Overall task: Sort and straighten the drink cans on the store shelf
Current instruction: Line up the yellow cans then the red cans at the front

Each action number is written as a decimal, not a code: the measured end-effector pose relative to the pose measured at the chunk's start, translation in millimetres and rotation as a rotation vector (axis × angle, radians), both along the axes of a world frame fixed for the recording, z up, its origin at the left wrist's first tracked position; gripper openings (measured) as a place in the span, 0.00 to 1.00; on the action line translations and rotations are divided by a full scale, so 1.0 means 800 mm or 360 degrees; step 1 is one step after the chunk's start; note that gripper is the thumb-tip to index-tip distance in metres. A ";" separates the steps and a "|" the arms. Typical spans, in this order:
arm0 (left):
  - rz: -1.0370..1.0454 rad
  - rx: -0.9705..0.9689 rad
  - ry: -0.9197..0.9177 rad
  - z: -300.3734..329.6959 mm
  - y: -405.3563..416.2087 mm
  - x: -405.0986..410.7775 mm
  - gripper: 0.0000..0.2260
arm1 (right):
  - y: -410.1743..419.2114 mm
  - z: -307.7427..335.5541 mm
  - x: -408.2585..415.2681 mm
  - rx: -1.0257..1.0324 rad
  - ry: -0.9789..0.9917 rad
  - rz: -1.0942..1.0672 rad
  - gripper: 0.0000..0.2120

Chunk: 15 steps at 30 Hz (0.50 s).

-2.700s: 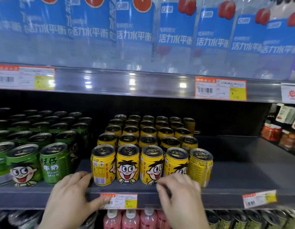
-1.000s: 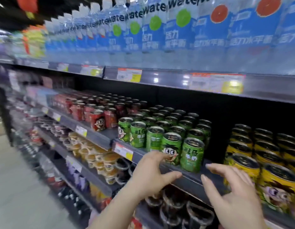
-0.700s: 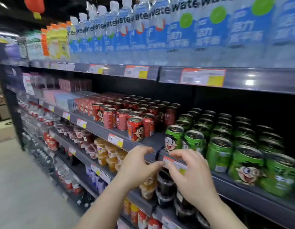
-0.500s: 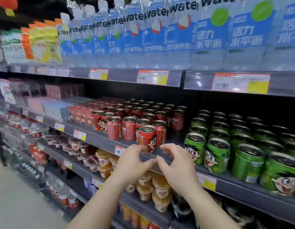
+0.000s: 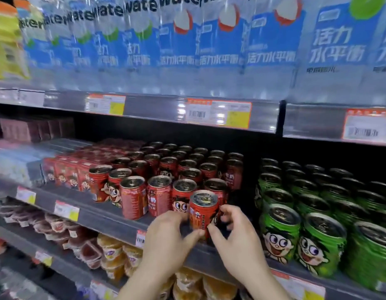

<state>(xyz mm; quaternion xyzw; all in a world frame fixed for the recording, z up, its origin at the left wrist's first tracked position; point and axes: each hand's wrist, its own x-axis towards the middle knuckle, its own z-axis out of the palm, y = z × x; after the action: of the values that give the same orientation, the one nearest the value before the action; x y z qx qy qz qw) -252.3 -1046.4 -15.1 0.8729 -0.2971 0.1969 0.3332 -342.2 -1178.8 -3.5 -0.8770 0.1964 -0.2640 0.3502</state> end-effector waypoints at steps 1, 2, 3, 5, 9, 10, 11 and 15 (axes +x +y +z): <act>-0.0031 0.0001 -0.0068 0.000 -0.005 0.003 0.16 | -0.001 0.000 0.005 -0.0004 0.0016 -0.0033 0.22; -0.0052 0.0002 -0.0086 0.001 -0.009 0.005 0.17 | -0.003 0.000 0.009 -0.0015 0.0038 -0.0064 0.23; -0.0064 0.0010 -0.0072 0.003 -0.012 0.008 0.17 | -0.003 0.001 0.012 -0.0030 0.0063 -0.0092 0.25; -0.0089 0.0054 -0.0052 0.003 -0.011 0.019 0.19 | -0.002 0.003 0.015 -0.0088 0.0116 -0.0141 0.28; -0.0284 -0.0009 0.0054 -0.012 0.016 0.048 0.17 | 0.007 0.004 0.021 -0.0140 0.0179 -0.0251 0.30; -0.0369 -0.0057 0.0091 -0.017 0.025 0.053 0.17 | 0.010 0.004 0.022 -0.0136 0.0190 -0.0287 0.31; -0.0455 -0.0106 0.0116 -0.021 0.034 0.060 0.16 | 0.014 0.004 0.023 -0.0124 0.0205 -0.0327 0.32; -0.0647 -0.0245 0.0200 -0.018 0.072 0.089 0.19 | 0.040 0.004 0.030 -0.0038 0.0198 -0.0570 0.38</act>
<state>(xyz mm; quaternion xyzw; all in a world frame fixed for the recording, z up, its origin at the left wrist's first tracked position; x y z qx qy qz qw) -180.9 -989.0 -29.6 0.7776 -0.4296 0.0930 0.4496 -318.3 -1147.1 -0.6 -0.8468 0.3675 -0.2696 0.2743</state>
